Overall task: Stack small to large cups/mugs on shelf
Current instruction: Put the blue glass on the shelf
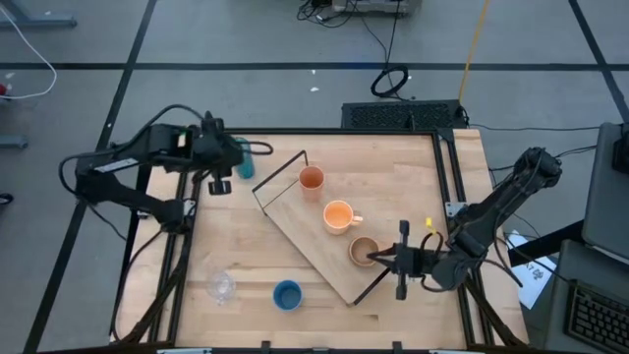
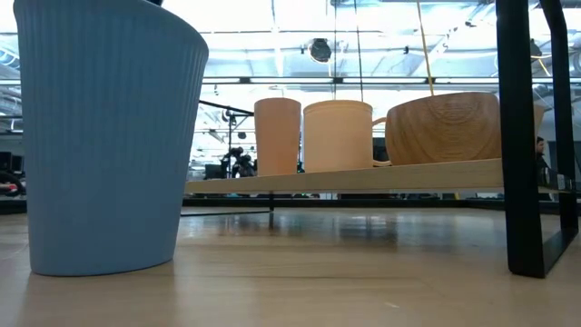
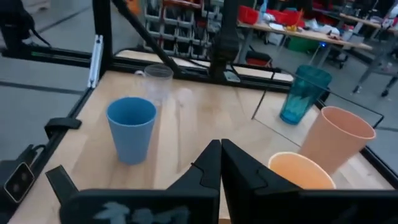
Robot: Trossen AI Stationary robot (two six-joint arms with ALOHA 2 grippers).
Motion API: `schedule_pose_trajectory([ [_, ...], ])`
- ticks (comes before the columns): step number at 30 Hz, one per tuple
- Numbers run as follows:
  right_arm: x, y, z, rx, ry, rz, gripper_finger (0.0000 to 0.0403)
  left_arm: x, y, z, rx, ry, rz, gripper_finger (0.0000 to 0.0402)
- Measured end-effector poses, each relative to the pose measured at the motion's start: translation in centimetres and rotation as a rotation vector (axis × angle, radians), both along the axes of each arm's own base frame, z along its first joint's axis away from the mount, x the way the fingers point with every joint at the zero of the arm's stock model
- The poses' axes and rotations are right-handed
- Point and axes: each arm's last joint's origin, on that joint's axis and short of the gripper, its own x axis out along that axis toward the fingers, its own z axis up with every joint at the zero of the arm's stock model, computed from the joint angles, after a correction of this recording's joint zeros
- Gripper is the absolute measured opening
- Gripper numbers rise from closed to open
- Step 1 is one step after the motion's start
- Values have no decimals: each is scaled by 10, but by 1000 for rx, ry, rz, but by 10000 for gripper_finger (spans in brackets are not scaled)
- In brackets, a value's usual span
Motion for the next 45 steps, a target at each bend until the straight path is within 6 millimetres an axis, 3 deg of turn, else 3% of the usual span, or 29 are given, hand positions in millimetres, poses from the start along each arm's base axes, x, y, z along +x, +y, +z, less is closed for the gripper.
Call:
schedule_pose_trajectory([
  [4, 0, 2, -6, 6, -20, 74, 0, 5, 13, -7, -1, 87, 16, 184],
  [11, -1, 3, -14, 29, -64, 147, 0, 8, 34, -17, -57, 213, -2, 189],
  [20, -2, 2, -17, 19, -53, 148, 0, 2, 54, -19, -141, 226, -44, 191],
  [25, -2, 2, -17, 7, -48, 150, 0, -3, 65, -20, -157, 221, -26, 224],
  [32, -2, 2, -17, -20, -46, 157, 0, 6, 78, -28, -203, 231, -25, 263],
  [39, -6, 6, -15, -31, -55, 182, 0, 22, 86, -44, -265, 275, -39, 251],
  [45, -9, 8, -15, -29, -58, 196, 0, 22, 87, -72, -307, 318, -38, 237],
])
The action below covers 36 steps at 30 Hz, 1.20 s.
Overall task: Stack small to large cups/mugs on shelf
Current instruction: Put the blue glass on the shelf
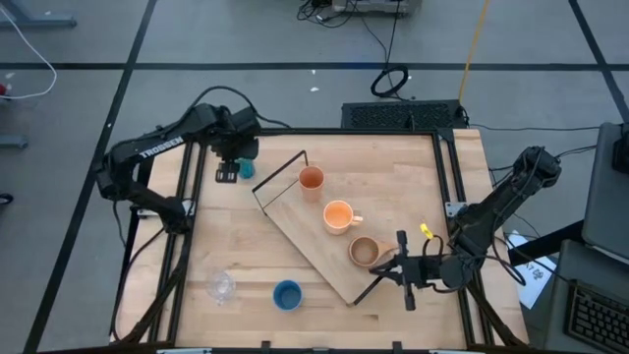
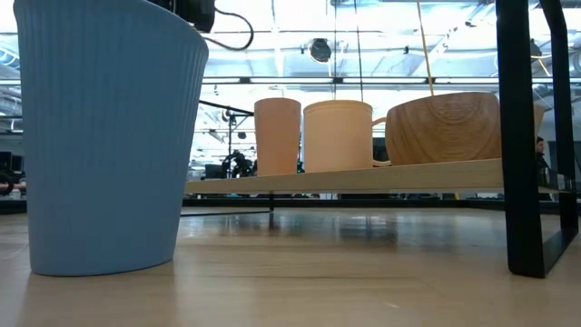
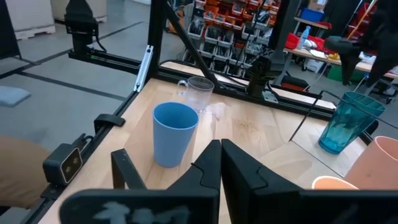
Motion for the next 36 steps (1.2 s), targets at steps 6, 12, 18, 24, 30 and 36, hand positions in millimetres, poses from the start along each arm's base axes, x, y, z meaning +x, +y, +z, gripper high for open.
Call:
schedule_pose_trajectory([
  [6, 0, 0, 0, 1, 0, 1, 0, -2, 5, -19, 9, 25, 9, 237],
  [12, 0, 0, 0, 3, 0, 0, 0, -5, 19, -32, 27, 4, 49, 237],
  [18, 0, 0, 0, 3, 0, 0, 0, -11, 24, -43, -3, 13, 90, 236],
  [24, 0, 0, 0, 1, 0, 1, 0, -12, 23, -55, -13, 24, 100, 230],
  [30, 0, 0, 0, 0, 0, 1, 0, -10, 24, -55, -3, 7, 108, 158],
  [36, 0, 0, 0, -6, 0, 2, 0, -11, 24, -55, 0, 15, 101, 71],
])
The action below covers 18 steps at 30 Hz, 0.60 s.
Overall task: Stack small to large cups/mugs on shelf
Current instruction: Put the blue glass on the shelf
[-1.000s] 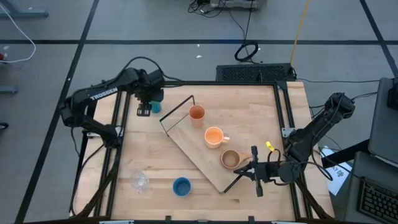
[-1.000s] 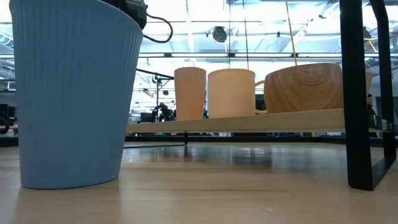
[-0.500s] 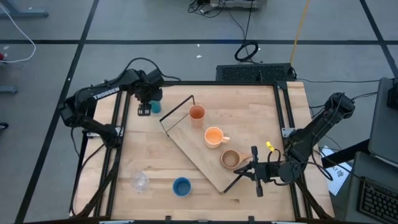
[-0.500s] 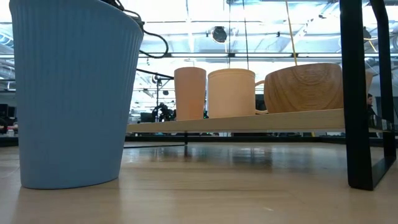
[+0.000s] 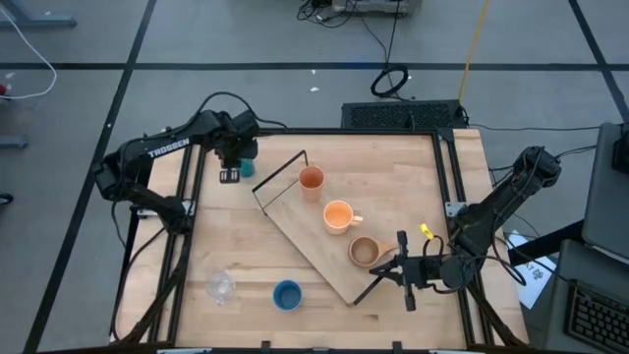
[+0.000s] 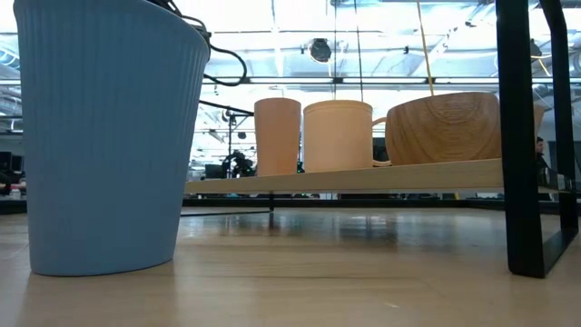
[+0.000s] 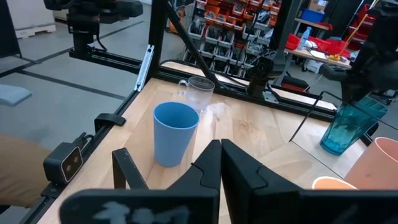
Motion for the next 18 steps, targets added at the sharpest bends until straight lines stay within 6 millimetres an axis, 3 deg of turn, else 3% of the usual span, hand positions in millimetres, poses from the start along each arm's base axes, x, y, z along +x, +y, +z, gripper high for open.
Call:
schedule_pose_trajectory([
  [5, 0, 0, 0, -1, 0, 0, 0, 0, 0, 0, 0, 10, -15, 12],
  [18, 0, 0, 0, -11, -2, 1, 0, -3, -4, 0, -24, 32, 48, 9],
])
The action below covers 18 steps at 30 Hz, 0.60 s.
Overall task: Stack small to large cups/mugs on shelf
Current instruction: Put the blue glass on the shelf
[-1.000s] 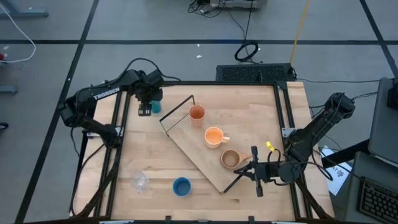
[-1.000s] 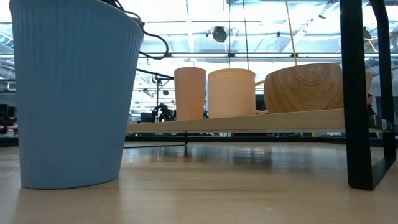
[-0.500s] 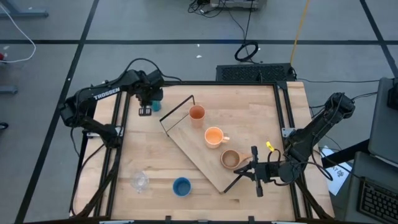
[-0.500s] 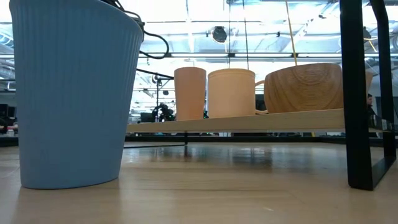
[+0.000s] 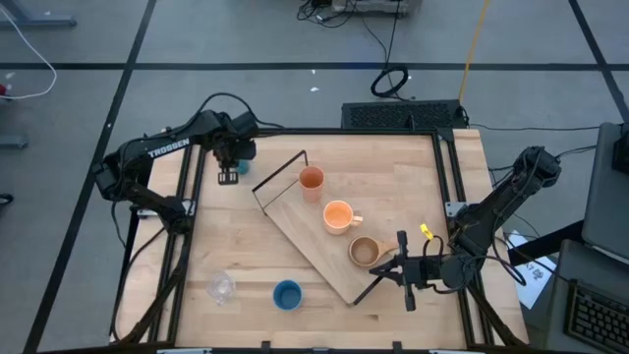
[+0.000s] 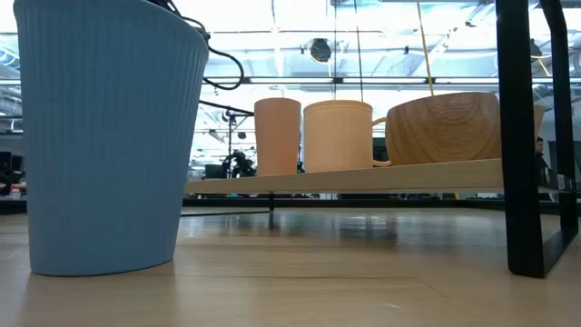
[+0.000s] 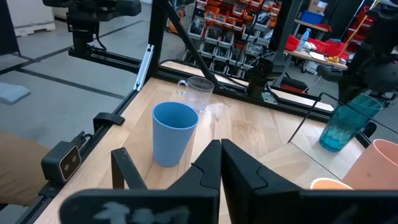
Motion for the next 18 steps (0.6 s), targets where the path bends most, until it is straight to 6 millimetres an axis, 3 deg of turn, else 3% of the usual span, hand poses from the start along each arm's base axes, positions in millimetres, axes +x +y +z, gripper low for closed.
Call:
schedule_pose_trajectory([
  [7, 1, -1, 0, -1, -1, -10, 0, 6, -11, 18, 11, 1, 27, 6],
  [18, 2, -3, -1, -1, 4, -20, 0, 21, -44, 85, 78, -116, -70, 5],
])
